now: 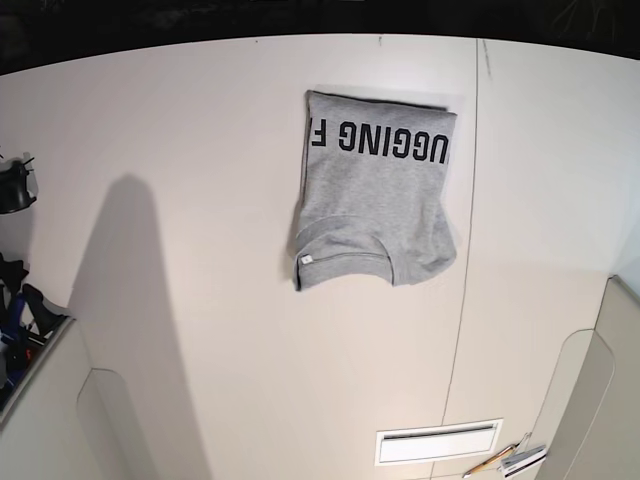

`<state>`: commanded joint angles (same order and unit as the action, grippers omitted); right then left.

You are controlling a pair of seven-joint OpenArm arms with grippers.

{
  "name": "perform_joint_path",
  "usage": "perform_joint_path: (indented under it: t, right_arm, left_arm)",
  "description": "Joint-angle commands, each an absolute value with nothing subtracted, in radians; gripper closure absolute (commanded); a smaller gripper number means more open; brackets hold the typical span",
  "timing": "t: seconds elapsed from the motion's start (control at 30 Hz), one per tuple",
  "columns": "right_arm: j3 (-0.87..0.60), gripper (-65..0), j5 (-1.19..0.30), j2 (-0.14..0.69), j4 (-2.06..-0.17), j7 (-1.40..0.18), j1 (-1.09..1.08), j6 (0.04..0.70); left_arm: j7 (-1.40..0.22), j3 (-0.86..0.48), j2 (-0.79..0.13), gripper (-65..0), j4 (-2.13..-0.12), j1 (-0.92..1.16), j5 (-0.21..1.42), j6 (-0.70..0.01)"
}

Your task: Fold the T-shirt properly

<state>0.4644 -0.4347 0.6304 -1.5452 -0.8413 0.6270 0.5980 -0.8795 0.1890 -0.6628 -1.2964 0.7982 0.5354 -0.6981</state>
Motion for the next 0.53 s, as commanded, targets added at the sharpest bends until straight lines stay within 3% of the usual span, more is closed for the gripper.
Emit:
perform_joint_path:
  t: [0.23,0.4,0.53]
  right_arm:
    - [0.664,0.0,-0.336,0.563,-1.148,-0.811,0.396,0.599]
    - [0.818,0.0,-0.276,0.533,-0.94,-0.714,0.214,0.598]
    - [0.893,0.0,-0.277,0.523,-0.915,-0.707,0.122,0.598]
  left_arm:
    - [-0.878,0.477,-0.621,-5.8,-1.067,0.55,0.534,-0.698]
    - [-0.78,0.551,-0.445,-5.8,-0.807,0.4,0.483,-0.698]
    - [-0.732,0.548,-0.309,-5.8,-0.623,0.293,0.39,-0.698]
